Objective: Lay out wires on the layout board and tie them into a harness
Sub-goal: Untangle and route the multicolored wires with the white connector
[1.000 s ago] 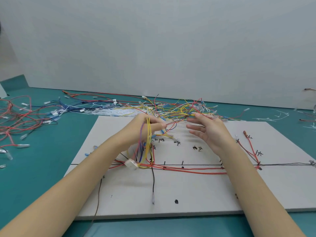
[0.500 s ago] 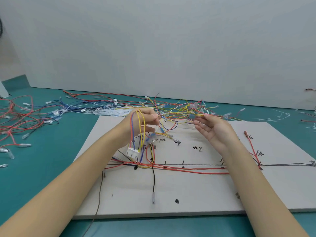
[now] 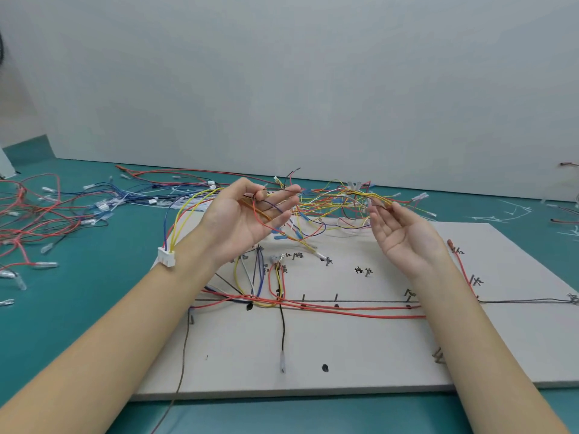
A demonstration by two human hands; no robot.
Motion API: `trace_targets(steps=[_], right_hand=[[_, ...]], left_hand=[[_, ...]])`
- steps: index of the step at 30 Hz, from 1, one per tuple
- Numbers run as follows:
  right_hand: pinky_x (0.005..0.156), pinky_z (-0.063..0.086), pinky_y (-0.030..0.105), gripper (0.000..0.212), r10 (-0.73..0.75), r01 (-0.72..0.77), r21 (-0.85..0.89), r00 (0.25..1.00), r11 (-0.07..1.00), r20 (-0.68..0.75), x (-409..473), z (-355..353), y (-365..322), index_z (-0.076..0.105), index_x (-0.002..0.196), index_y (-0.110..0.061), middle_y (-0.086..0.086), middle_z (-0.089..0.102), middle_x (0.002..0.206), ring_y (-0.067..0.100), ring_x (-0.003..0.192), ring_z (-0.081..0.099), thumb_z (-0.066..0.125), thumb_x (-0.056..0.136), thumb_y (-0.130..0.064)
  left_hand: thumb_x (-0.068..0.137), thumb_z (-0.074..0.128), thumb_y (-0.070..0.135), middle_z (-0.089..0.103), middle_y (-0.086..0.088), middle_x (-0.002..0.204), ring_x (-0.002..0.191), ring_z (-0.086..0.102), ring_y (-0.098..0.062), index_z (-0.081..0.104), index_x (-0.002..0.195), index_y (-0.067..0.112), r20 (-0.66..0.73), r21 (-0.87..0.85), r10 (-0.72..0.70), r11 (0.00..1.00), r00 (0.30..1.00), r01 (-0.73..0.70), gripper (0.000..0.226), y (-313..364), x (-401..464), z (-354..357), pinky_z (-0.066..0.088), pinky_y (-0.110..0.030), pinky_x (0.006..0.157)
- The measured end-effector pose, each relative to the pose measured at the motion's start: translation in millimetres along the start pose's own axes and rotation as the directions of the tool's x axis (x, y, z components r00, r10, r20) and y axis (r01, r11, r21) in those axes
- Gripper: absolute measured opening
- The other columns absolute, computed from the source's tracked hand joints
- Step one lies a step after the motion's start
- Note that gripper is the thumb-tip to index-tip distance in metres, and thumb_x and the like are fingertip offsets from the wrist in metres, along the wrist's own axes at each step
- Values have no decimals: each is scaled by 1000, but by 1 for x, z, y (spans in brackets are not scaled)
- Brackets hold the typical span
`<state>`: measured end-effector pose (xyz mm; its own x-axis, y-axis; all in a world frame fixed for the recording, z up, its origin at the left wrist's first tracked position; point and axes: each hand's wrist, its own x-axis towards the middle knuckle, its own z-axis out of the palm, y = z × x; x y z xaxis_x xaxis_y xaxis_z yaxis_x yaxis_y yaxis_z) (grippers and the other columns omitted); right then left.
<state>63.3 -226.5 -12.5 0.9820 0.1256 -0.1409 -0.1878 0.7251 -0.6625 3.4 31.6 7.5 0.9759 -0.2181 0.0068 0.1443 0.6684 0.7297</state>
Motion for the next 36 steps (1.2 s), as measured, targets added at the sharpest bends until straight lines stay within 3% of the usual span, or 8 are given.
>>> trace_targets(steps=[5,10,16,20,23,31,36], right_hand=[[64,59,26,9,11,-2,-138,998,990,65,-5,7,5,58,94,-5,14,74,87,24,80,74,51,96,-10],[69,60,27,13,32,-4,-232,993,973,116,-6,10,9,61,97,-4,15,74,92,24,83,73,51,97,-12],[77,60,31,20,53,-15,-285,991,958,126,-9,13,13,65,100,-3,15,73,97,27,89,72,47,99,-12],[80,59,32,17,51,-17,-233,989,972,138,-10,15,13,67,92,-6,15,71,96,27,90,71,50,97,-8],[75,59,29,12,12,21,-249,991,968,132,-10,13,12,65,91,-8,12,72,94,25,88,71,54,94,-4],[68,57,20,13,-34,46,-265,998,963,51,-12,13,13,60,101,-7,10,67,94,17,74,68,60,89,-2],[61,54,17,8,18,-2,-356,999,935,43,-18,16,11,67,92,-14,6,66,89,13,71,66,70,85,-16]], left_hand=[[91,40,15,65,-21,123,105,67,-29,48,57,15,38,125,-11,992,999,6,35,-3,-2,4,58,-29,73],[84,55,25,65,-18,123,101,67,-24,57,62,20,110,264,-74,964,991,43,23,-7,-5,10,56,-28,73],[97,46,27,69,-12,119,106,63,-21,66,68,22,144,510,-110,860,984,21,35,-16,-8,18,50,-29,78],[103,39,26,72,-5,113,103,64,-16,68,71,21,149,655,-105,755,983,-19,43,-23,-9,19,48,-30,78],[102,44,27,73,-7,110,97,67,-12,58,74,21,144,695,-122,719,982,-13,32,-27,-6,18,51,-24,72],[87,57,33,75,-6,102,90,66,-11,65,61,27,132,754,-161,657,978,6,28,-29,3,9,52,-21,61],[88,57,32,76,-7,99,84,66,-10,64,59,26,129,768,-174,641,976,13,31,-27,4,6,52,-23,59]])
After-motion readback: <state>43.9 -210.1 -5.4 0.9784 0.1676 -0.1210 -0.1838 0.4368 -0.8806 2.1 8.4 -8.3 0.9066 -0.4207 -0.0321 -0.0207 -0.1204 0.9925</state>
